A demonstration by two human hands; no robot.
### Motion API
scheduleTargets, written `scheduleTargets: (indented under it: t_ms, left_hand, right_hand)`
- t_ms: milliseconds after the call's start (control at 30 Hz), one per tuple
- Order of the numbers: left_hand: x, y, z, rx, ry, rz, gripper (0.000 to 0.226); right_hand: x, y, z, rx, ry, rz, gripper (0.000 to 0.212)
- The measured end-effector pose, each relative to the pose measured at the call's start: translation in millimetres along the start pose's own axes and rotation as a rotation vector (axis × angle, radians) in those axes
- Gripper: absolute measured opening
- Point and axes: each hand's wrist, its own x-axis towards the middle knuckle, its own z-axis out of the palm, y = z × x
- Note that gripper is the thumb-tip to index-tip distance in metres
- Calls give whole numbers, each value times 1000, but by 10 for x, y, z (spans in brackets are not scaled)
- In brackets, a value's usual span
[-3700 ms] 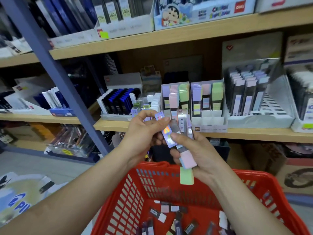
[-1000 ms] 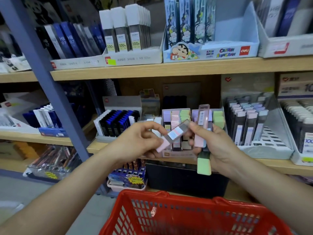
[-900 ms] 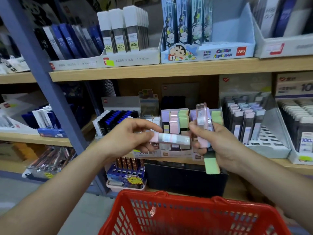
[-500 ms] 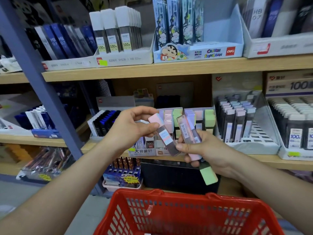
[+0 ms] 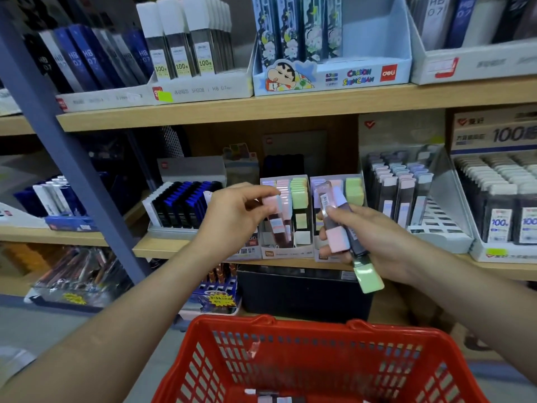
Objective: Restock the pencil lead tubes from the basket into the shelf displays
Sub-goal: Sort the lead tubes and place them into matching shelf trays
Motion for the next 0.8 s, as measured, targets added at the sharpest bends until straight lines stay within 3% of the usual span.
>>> scheduleTargets:
  t_ms: [300, 600, 800]
  left_hand:
    - [31, -45, 143, 83, -114, 33, 30]
    - [24, -104, 221, 302, -104, 215, 32]
    - [50, -141, 235, 240, -90, 143, 32]
  right_hand:
    - [49, 65, -14, -42, -4, -16, 13]
    - [81, 63, -58, -67, -31, -20, 11]
    - [116, 84, -116, -109, -42, -64, 8]
